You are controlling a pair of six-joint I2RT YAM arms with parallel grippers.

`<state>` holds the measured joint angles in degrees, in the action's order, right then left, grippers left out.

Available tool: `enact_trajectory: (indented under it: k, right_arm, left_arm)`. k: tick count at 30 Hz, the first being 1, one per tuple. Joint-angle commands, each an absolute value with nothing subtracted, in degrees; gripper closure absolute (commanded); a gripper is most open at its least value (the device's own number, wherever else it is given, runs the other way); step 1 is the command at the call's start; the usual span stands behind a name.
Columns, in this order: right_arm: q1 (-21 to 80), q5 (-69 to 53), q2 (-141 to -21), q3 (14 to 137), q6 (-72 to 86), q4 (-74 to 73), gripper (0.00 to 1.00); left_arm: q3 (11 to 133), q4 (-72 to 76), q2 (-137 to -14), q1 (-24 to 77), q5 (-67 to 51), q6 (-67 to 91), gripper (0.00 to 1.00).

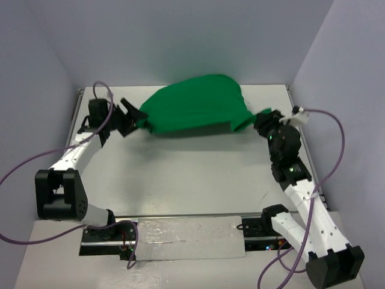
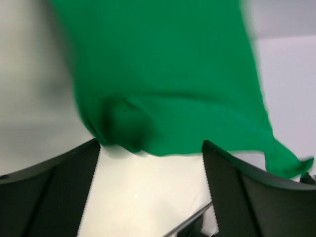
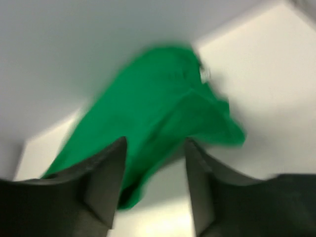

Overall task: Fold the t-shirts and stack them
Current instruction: Flatten out the tshirt

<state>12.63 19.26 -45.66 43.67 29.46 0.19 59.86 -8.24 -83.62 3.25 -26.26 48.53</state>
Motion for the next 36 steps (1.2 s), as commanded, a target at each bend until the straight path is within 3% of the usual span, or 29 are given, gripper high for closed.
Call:
enact_trajectory:
  k: [1, 2, 3, 8, 12, 21, 28, 36]
  right_arm:
    - [13.77, 15.59, -36.72, 34.2, 37.68, -7.6, 0.33]
    - [13.89, 15.75, -34.41, 31.82, 38.45, -10.36, 0.25]
    - [13.89, 16.65, -32.97, 31.06, 39.04, -14.54, 0.23]
    - [13.89, 21.55, -30.55, 34.3, 38.5, -27.14, 0.22]
    - [13.86, 20.07, -32.01, 36.18, 39.94, -30.77, 0.21]
    - [13.27, -2.51, -35.98, 26.98, 52.38, -20.52, 0.18]
    - [13.22, -6.06, -36.17, 23.79, 55.27, -16.44, 0.18]
    - [8.45, -11.16, -35.67, 16.82, 61.28, -11.87, 0.18]
  left_arm:
    - [49.33, -14.23, -79.28, 3.05, -21.62, 46.25, 0.02]
    - [48.23, -17.93, -78.93, 2.93, -18.72, 45.11, 0.02]
    - [48.43, -20.56, -78.33, 2.81, -16.43, 44.35, 0.01]
    - [52.4, -30.72, -72.09, 2.81, -6.83, 46.91, 0.01]
    - [51.57, -33.41, -69.17, 3.01, -3.36, 54.6, 0.09]
    - [36.34, -24.19, -67.75, 9.19, -9.46, 77.31, 0.04]
    - [29.31, -4.83, -70.37, 11.25, -7.59, 82.7, 0.03]
    - [32.13, 6.82, -84.39, 12.3, -4.09, 83.92, 0.14]
